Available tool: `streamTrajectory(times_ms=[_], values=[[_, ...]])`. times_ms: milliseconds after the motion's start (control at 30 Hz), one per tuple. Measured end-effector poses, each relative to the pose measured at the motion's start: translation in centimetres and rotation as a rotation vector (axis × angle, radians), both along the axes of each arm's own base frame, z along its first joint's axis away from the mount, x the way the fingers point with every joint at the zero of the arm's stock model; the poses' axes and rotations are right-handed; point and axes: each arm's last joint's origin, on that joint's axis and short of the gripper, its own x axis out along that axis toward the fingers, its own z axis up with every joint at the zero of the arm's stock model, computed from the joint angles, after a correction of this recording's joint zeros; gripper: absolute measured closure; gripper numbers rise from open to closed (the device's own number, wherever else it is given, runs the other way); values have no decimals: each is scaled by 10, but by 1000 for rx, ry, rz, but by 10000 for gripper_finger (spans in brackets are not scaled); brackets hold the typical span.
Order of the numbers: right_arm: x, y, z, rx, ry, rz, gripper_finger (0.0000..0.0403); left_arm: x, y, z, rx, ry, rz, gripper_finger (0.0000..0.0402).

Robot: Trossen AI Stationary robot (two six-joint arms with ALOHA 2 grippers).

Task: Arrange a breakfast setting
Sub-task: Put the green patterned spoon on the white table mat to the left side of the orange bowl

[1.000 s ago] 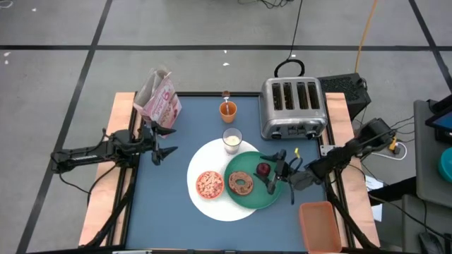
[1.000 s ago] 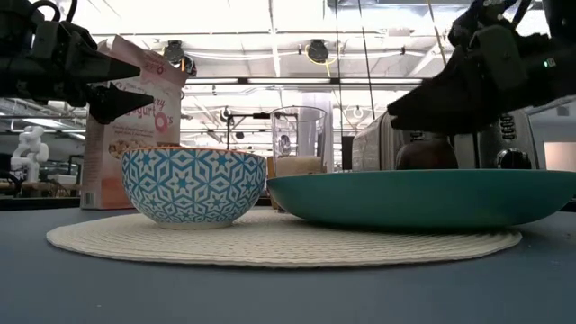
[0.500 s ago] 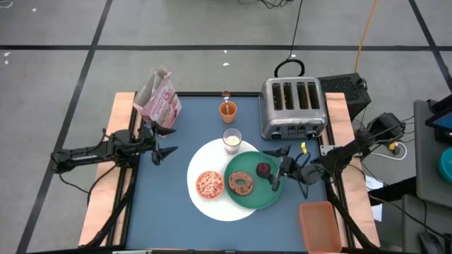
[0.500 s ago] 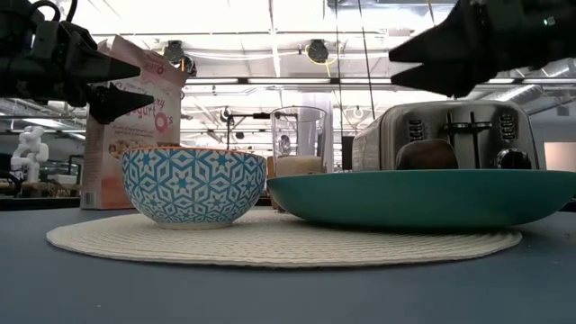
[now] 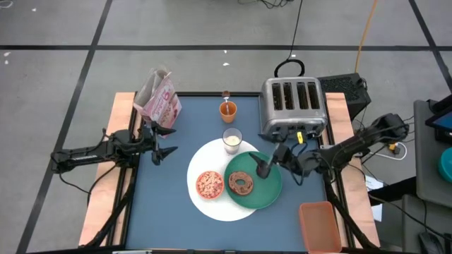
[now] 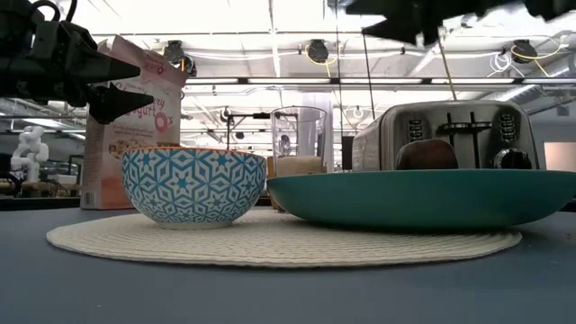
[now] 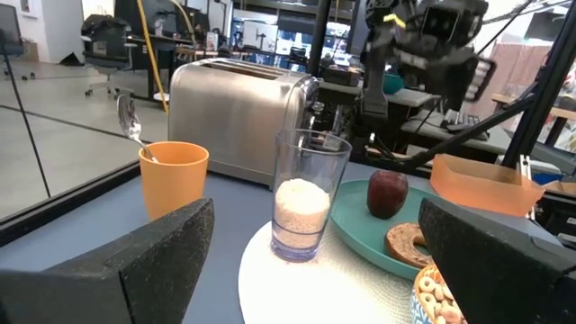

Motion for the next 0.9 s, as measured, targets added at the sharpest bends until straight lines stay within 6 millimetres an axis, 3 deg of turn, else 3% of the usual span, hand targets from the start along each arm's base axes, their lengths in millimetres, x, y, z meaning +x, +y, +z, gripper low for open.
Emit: streamTrajectory(times_ms=[200, 367, 900], values=[[22, -15, 43, -7, 16, -86, 43, 0, 0, 0, 3, 0, 0, 9], [30, -30, 64, -21, 71, -146, 43, 0, 0, 0, 3, 0, 0, 9], [34, -79, 65, 51, 48, -301, 43, 0, 0, 1, 4, -9, 0, 9]])
